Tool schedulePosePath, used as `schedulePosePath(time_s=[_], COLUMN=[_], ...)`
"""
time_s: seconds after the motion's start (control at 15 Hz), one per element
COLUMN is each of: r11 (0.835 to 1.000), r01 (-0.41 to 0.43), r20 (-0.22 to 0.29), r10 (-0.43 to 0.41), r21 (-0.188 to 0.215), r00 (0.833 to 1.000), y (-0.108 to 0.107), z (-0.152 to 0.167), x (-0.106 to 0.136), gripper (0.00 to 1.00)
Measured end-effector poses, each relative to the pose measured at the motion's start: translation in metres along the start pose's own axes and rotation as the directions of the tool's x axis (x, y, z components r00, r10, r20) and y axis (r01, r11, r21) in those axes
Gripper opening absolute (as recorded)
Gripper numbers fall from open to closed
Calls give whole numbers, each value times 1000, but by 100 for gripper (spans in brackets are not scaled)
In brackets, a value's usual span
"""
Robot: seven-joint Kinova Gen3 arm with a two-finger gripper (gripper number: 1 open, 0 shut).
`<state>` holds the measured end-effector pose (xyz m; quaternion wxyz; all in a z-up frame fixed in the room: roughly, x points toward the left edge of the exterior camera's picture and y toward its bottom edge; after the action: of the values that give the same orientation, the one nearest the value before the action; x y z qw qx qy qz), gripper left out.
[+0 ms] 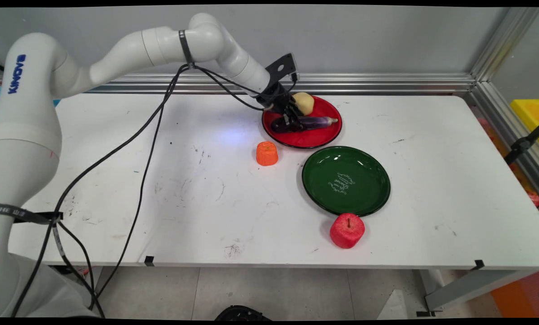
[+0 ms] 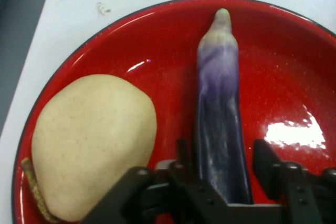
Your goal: Pick up the eggplant from the red plate, then place the picked object on the table
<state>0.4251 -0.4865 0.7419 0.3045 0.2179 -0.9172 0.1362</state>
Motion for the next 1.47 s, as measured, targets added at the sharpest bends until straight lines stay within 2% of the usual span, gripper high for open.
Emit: schedulePosePath(time_s=[0.53, 0.8, 1.13, 1.47], r11=[1000, 1000, 999, 998], r01=[2, 4, 29, 40], r20=[2, -9, -12, -5], r10=[-2, -4, -30, -41], r21=[-5, -8, -30, -55], r00=[1000, 1000, 999, 999], y=[1, 8, 32, 76], z=[-5, -17, -41, -74], x=[7, 22, 35, 33], gripper=[0, 0, 0, 0])
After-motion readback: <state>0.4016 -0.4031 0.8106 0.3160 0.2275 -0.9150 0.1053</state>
